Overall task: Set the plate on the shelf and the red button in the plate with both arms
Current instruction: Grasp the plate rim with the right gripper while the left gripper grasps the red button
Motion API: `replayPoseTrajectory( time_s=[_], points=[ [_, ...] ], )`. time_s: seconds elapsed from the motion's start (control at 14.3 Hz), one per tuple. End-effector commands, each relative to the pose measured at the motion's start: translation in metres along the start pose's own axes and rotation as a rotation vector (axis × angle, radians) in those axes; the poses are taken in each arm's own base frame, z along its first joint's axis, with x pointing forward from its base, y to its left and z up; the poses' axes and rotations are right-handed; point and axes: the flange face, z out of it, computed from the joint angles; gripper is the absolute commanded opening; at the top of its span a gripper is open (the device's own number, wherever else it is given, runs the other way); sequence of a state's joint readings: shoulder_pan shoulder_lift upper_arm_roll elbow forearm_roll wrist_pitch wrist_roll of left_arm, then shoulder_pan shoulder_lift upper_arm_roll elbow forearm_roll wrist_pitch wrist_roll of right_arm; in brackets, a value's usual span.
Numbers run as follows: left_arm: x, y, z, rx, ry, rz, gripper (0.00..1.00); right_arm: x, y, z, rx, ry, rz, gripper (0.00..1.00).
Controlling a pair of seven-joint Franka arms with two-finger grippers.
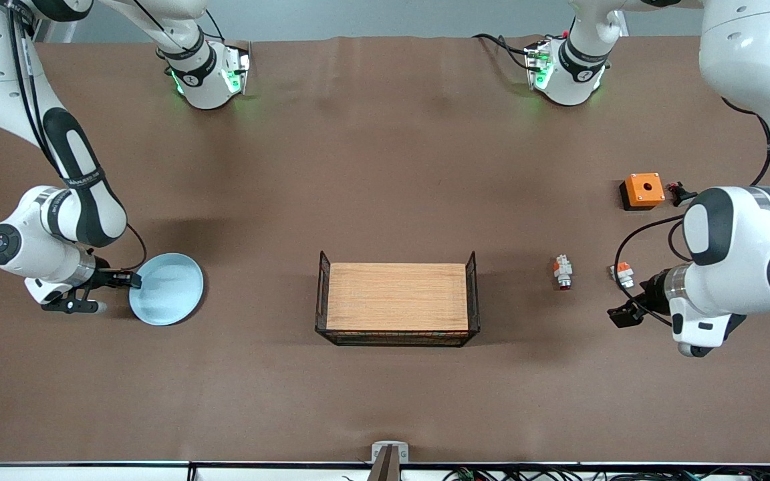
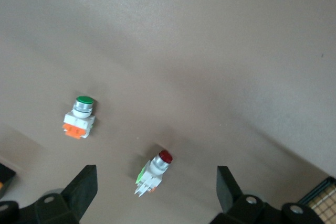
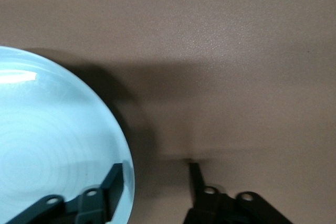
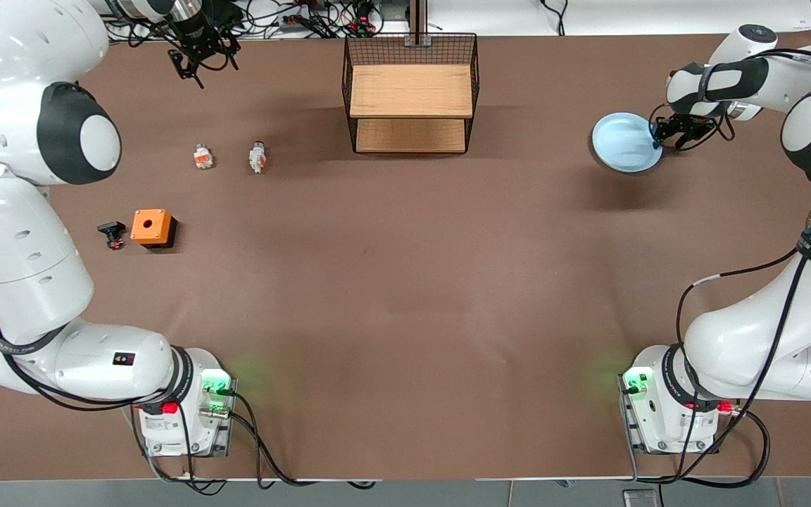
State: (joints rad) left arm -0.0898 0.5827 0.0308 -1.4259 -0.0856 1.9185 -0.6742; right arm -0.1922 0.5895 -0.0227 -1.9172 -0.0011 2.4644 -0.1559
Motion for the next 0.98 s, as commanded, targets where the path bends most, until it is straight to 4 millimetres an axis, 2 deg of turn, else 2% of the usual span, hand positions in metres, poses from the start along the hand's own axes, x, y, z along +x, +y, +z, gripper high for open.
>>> replayPoseTrajectory(
  time_s=[0.0,0.21,0.49,0.77,0.91],
  points=[
    [-0.012,0.009,0.025,0.015,0.024,0.001,1.0,0.008,-0.004,0.003,0.02,-0.001,0.018,0.36],
    [-0.045,0.025,0.066,0.045,0.003,0.051,1.0,0.009,-0.011,0.004,0.048,0.002,0.039,0.25],
    [-0.068,0.022,0.093,0.086,-0.032,0.077,1.0,0.009,-0.019,0.003,0.048,-0.001,0.024,0.03],
    [-0.083,0.005,0.128,0.126,-0.027,0.121,1.0,0.008,-0.022,-0.001,0.048,-0.006,0.019,0.0],
    [-0.095,-0.004,0.144,0.15,-0.015,0.161,1.0,0.003,-0.036,-0.026,0.057,-0.053,0.018,0.0]
  ],
)
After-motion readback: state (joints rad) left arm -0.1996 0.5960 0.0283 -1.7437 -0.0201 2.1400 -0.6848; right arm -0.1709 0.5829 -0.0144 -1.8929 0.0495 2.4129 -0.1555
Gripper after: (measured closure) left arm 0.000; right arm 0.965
